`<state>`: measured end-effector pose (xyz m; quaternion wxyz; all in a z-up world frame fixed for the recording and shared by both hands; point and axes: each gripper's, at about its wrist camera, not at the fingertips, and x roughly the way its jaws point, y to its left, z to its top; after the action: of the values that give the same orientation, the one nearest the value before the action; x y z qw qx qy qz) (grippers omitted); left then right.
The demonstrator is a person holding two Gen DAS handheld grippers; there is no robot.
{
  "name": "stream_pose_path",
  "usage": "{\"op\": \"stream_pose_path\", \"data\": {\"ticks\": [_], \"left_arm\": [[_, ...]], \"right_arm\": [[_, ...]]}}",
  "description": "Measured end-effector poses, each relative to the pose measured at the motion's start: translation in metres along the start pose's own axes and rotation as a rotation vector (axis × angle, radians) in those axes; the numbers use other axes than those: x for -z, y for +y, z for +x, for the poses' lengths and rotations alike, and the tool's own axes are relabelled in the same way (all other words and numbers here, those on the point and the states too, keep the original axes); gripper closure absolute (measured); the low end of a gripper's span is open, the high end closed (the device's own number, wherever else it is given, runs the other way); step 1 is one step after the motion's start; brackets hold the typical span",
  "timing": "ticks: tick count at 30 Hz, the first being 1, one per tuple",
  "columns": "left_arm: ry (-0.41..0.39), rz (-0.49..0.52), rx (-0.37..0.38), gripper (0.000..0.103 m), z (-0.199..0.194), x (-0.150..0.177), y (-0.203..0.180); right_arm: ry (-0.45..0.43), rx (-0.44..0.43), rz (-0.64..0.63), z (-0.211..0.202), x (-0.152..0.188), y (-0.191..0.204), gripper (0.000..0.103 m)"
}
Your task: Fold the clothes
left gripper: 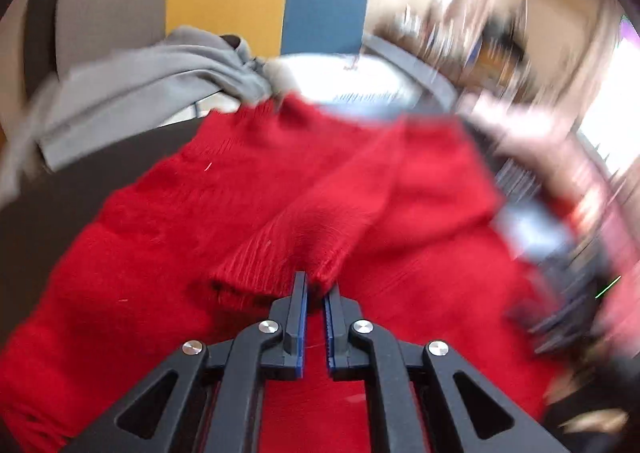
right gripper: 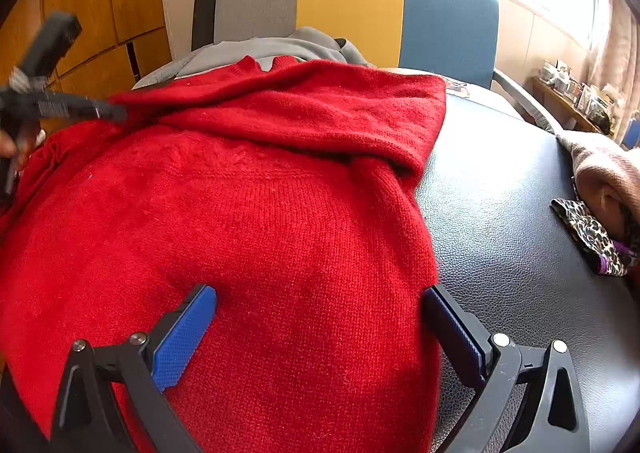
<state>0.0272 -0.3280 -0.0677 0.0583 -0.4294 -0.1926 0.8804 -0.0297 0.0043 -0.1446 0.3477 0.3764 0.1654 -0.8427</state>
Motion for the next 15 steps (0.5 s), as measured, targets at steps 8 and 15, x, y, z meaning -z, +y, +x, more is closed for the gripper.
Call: {"op": "stream_pose_path", "data": {"ticks": [8, 15], "left_arm": [[-0.131, -0.427, 0.338, 0.098, -0.039, -0.040, 0.067], [0.016, -0.576, 0.076, 0.098, 0.022, -0.022, 0.117]], "right_arm": [[0.001, -0.001, 0.003, -0.001, 0.001, 0.000, 0.000], [0.003, -0.001, 0.003, -0.001, 0.001, 0.001, 0.000]]}}
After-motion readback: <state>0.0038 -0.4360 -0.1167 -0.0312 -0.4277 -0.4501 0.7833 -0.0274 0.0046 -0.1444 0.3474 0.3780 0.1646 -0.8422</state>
